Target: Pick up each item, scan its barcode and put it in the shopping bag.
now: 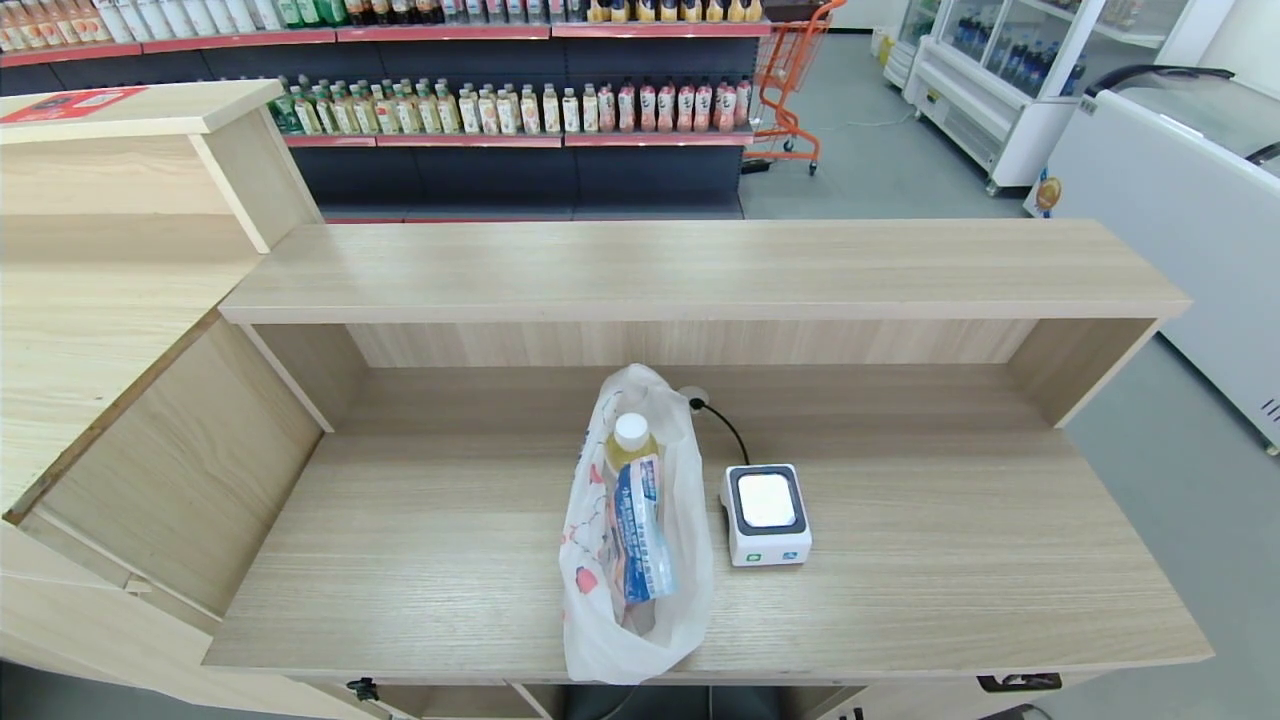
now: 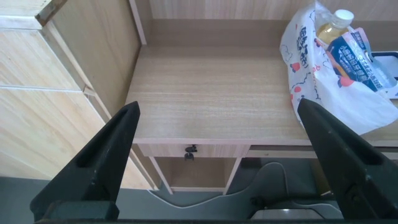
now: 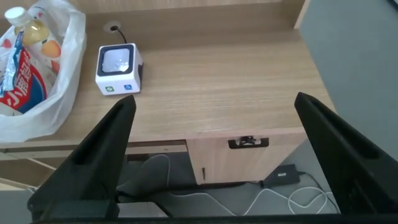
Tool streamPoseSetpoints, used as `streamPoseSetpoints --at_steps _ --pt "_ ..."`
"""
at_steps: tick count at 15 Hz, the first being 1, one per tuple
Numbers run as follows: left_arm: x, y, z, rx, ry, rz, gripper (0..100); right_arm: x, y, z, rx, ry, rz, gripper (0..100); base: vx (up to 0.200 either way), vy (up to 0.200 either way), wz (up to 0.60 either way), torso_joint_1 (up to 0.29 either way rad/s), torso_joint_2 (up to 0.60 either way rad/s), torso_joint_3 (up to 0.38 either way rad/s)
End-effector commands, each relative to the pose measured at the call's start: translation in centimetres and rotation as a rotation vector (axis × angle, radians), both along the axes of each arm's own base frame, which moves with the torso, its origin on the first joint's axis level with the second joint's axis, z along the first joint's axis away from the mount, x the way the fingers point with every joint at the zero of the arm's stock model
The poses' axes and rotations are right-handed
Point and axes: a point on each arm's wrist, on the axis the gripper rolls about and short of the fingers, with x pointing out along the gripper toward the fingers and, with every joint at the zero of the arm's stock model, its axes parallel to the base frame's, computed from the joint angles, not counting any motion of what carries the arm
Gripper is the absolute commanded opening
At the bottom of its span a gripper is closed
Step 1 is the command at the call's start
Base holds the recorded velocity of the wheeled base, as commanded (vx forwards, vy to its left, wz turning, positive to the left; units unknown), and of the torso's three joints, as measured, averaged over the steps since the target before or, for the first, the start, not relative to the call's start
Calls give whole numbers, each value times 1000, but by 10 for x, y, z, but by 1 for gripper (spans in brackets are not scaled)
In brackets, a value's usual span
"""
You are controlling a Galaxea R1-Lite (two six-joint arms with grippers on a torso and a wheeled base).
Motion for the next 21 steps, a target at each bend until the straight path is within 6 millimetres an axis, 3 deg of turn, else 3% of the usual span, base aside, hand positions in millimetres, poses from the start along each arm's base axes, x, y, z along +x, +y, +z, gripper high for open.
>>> streamPoseSetpoints --at_steps 1,2,5,12,21 --pt "0 0 0 1 0 0 100 0 0 0 0 4 0 100 0 0 0 0 0 0" --pt "0 0 0 1 0 0 100 0 0 0 2 4 0 0 0 0 0 0 0 0" --pt "0 0 0 -1 1 0 100 0 0 0 5 5 0 0 0 0 0 0 0 0" --pt "0 0 0 5 1 0 100 0 0 0 8 5 0 0 0 -200 0 3 1 3" --pt "0 0 0 4 1 0 100 0 0 0 8 5 0 0 67 0 0 0 1 1"
